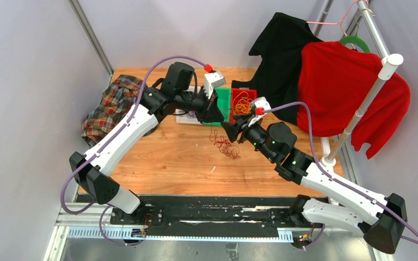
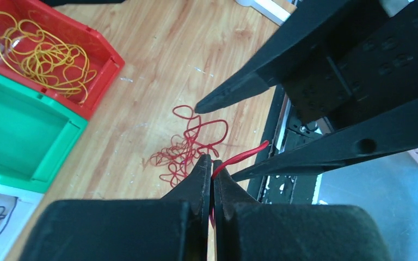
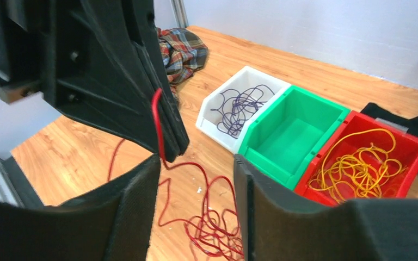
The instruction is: Untangle the cables
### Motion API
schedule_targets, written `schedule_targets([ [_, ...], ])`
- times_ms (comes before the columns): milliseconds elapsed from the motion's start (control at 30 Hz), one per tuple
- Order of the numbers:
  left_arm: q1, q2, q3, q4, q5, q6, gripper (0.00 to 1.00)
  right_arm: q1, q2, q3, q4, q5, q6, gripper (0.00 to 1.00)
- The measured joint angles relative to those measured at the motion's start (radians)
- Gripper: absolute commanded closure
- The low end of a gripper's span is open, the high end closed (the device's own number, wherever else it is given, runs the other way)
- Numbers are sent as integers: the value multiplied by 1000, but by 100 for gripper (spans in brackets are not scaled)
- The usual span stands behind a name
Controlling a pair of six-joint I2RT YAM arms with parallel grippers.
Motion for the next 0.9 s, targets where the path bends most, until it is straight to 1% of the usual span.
schedule_targets([
  [100, 0, -11, 19, -21, 3, 30, 99, 13, 25, -5, 23, 3, 3, 37],
  [267, 0, -16, 51, -49, 17, 42, 99, 67, 98, -5, 74, 40, -3, 35],
  [433, 0, -16, 108, -96, 47, 46, 99, 97, 191, -6, 151, 155, -22, 35],
  [633, 0, -17, 233, -188, 89, 66, 99, 99, 309, -45, 274, 324, -34, 35],
  [800, 0, -22, 341, -255, 118, 72, 100, 99, 384, -74, 338, 396, -29, 38],
  [900, 0, -21, 460, -313, 106, 92, 100, 99, 405, -113, 374, 425, -11, 40],
])
